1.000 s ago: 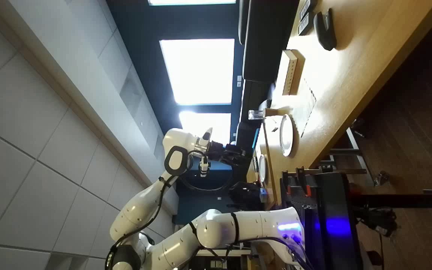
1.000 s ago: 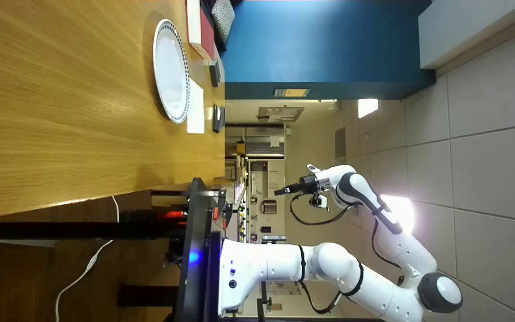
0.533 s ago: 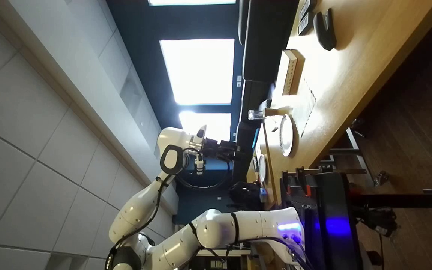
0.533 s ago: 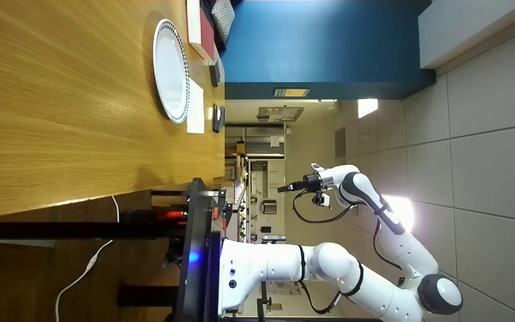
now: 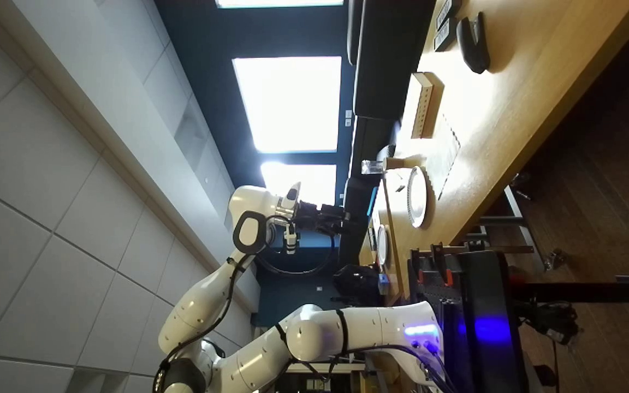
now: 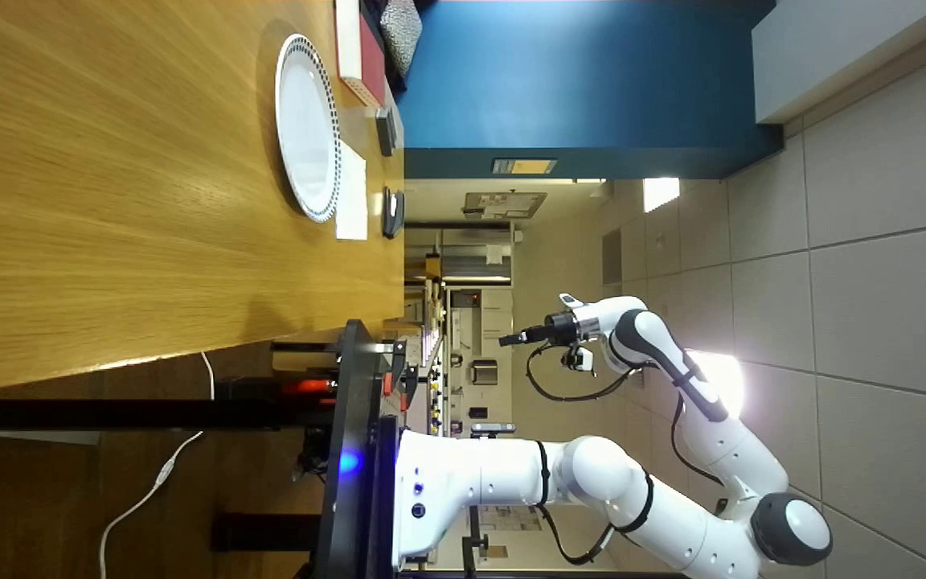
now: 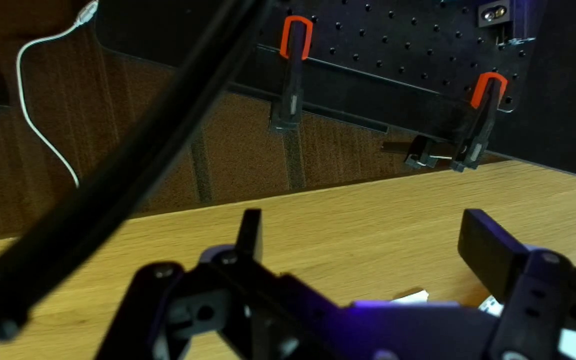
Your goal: Use the white napkin to wipe the white plate.
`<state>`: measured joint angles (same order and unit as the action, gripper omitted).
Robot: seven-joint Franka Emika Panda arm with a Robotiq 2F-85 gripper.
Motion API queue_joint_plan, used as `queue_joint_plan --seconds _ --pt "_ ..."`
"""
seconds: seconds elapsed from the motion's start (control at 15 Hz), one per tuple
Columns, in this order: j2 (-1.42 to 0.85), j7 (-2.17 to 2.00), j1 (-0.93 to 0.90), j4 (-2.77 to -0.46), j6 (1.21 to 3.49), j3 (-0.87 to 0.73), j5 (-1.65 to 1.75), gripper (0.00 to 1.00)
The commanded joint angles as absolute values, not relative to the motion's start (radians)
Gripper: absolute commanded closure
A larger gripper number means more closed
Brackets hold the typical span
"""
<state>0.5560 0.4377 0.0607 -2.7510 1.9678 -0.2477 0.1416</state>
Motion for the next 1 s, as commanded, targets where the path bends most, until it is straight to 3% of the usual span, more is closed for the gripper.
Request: queue_joint_plan --seconds 0.0,0.93 --pt "0.555 0.442 0.071 -2.750 1.966 -0.236 0.136 0.00" --pt "0.283 0.339 0.017 -2.600 2.090 -0.152 0.009 0.00"
